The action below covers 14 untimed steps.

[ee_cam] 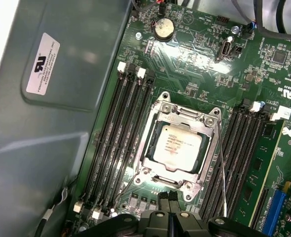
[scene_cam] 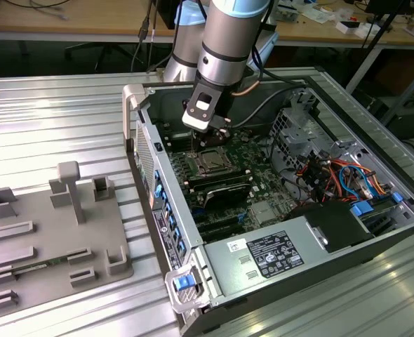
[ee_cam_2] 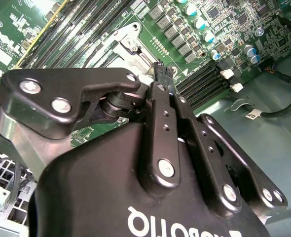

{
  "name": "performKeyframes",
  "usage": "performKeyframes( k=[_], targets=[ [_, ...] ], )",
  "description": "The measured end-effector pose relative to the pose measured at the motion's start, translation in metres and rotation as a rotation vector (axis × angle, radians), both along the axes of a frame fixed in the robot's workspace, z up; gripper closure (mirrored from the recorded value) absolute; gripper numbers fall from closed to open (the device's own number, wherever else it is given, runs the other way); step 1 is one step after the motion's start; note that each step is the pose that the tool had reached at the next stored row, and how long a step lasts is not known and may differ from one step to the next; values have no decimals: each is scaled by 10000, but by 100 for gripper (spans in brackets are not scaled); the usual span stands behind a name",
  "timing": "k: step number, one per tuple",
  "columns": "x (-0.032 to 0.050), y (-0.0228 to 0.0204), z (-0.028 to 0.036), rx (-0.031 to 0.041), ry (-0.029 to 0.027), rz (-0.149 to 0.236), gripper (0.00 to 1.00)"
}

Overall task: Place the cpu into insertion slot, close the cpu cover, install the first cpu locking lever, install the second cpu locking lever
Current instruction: 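Install the first cpu locking lever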

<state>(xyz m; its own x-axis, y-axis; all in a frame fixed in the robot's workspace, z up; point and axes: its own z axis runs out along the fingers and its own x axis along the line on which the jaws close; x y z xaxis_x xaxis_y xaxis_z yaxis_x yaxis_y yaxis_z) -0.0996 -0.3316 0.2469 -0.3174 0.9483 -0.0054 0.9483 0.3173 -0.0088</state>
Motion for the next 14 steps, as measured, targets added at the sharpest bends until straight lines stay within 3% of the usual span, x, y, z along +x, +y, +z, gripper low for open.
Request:
performKeyframes(
  k=[14],
  targets=[
    [0,0,7,0,0,1084,89]
  ],
)
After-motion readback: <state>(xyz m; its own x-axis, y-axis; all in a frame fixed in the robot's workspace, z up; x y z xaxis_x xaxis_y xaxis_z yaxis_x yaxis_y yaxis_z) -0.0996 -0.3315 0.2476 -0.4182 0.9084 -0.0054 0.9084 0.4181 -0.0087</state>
